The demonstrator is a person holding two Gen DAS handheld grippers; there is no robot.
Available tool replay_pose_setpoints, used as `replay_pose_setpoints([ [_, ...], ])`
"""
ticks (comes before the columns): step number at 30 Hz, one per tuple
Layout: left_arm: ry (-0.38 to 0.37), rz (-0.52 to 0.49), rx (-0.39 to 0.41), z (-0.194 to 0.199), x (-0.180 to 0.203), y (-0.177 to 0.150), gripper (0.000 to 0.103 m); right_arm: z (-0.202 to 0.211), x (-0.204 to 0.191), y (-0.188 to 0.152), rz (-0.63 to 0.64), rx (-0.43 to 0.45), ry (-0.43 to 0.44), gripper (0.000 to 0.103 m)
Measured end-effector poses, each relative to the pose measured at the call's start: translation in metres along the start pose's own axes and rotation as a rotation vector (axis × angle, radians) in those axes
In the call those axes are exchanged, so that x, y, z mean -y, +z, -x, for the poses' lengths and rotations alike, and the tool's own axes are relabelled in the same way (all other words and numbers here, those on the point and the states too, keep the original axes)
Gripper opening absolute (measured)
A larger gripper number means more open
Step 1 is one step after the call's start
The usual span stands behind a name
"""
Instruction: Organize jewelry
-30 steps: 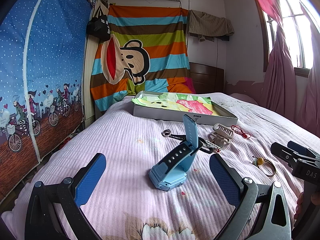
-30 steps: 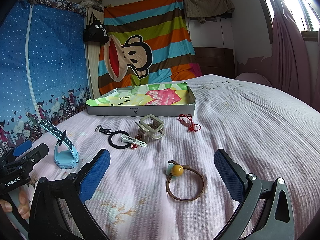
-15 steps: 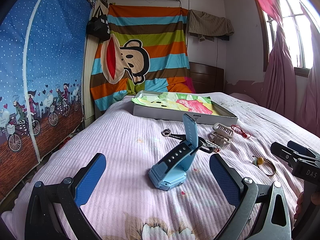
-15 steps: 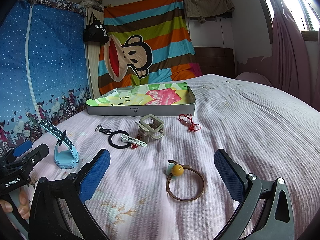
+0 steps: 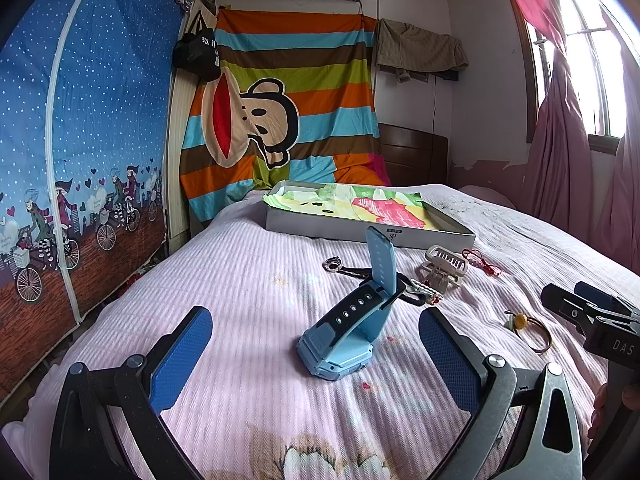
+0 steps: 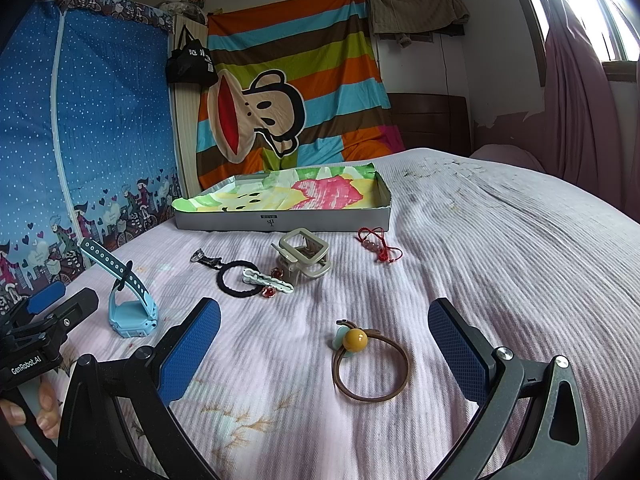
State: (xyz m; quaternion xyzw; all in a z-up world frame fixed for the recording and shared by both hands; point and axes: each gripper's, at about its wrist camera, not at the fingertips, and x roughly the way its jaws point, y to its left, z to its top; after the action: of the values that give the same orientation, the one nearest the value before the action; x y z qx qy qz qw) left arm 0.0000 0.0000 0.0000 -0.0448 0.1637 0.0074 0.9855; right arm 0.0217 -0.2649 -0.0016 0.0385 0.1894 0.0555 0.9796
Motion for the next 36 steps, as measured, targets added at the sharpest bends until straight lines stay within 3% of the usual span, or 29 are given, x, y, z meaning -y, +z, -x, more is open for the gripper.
replay_pose_setpoints([
  [18,-0.005,-0.010,0.007,0.001,0.000,0.003,0.103,-0.003,0.000,0.001,0.012,-0.020,-0.032,0.102],
  [26,-0.050,0.019,-0.107,-0.020,-0.003,0.003,0.103,-0.020,0.002,0.003,0.016,-0.089,-0.033,0.102],
  [36,-0.093,-0.035,-0.255,-0.047,0.005,0.000,0.103,-0.049,0.005,0.000,-0.002,-0.195,0.009,0.102],
])
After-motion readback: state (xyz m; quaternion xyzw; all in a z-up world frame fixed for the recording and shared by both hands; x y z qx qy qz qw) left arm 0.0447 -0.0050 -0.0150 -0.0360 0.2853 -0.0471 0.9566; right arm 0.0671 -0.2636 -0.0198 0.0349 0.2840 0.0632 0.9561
